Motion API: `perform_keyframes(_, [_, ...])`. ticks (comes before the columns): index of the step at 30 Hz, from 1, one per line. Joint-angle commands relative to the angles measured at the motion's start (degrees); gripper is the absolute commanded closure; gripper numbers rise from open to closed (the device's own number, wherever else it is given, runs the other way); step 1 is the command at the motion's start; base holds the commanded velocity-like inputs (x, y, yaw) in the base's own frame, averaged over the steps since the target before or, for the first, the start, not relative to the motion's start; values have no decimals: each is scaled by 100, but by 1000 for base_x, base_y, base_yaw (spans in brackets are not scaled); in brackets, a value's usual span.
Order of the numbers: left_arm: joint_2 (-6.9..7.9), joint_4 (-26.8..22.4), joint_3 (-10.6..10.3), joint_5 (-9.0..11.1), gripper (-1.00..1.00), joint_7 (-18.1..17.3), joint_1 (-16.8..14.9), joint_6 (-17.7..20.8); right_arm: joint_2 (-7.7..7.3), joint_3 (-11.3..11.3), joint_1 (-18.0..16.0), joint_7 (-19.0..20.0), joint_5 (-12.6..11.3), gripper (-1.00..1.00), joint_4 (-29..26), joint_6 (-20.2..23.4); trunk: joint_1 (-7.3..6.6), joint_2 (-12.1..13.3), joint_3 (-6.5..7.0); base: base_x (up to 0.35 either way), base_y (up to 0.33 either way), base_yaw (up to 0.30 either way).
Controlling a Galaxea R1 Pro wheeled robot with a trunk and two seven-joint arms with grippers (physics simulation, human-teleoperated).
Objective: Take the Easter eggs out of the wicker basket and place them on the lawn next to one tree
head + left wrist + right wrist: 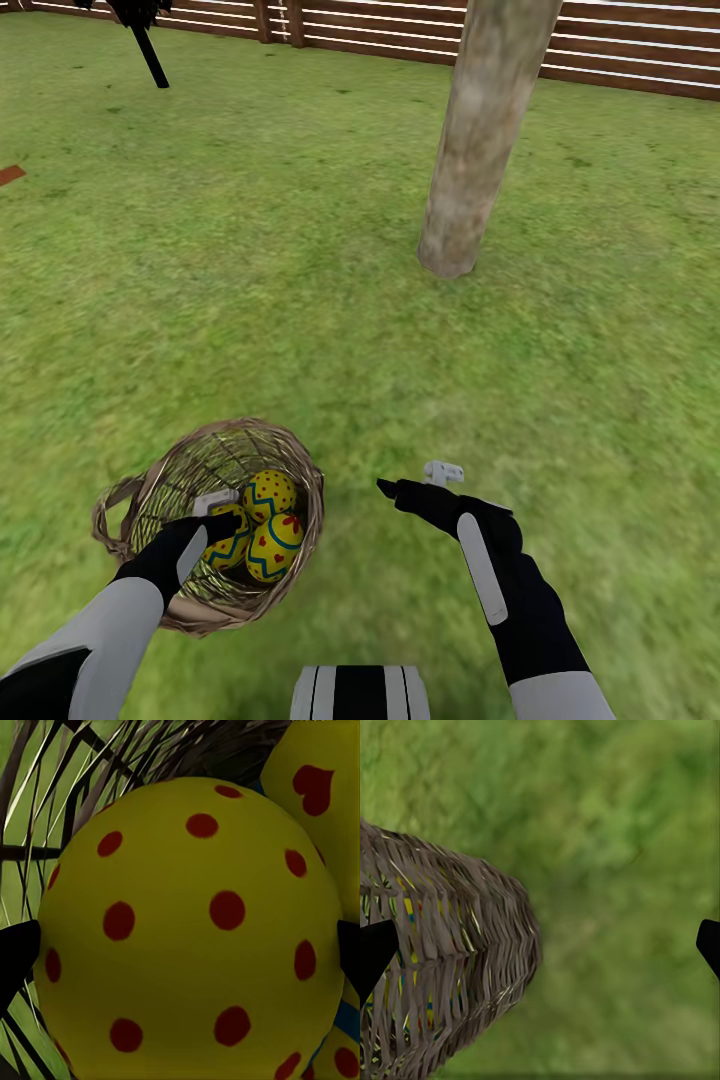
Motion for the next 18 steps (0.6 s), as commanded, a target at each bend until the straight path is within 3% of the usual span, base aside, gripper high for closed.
perform_keyframes(1, [-3, -10, 20, -5, 100, 8, 0, 33, 2, -6, -2, 32, 29, -100, -5, 26, -1, -1, -3, 0, 0, 0])
perform_keyframes(18, [7, -10, 26, -5, 100, -42, 0, 68, 2, -10, -2, 32, 29, -100, -6, 35, -89, 159, 68, 0, 0, 0])
